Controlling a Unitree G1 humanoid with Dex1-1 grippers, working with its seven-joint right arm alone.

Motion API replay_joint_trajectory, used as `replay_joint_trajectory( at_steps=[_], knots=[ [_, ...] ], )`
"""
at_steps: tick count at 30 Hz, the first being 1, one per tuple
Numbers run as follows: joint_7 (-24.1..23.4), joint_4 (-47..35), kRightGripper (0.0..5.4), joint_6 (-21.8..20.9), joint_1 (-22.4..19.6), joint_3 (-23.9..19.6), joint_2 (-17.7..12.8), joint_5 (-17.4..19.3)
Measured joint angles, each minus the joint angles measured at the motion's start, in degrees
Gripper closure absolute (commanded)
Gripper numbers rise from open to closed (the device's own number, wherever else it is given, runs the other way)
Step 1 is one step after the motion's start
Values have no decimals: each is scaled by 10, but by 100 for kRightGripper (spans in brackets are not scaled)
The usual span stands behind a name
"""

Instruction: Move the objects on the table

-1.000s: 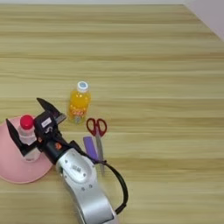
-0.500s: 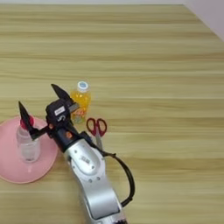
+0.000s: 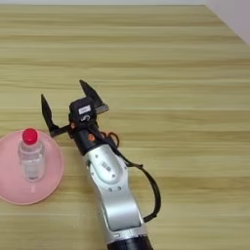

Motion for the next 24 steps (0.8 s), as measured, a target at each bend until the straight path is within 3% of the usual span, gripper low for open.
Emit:
replay_joint_trajectory(
  at_steps=[7,24],
  knots=[
    [-32,35,3,-1,-35,-29,-6,-24],
    [-56,160,3,-10,-104,-78,-19,-24]
  ],
)
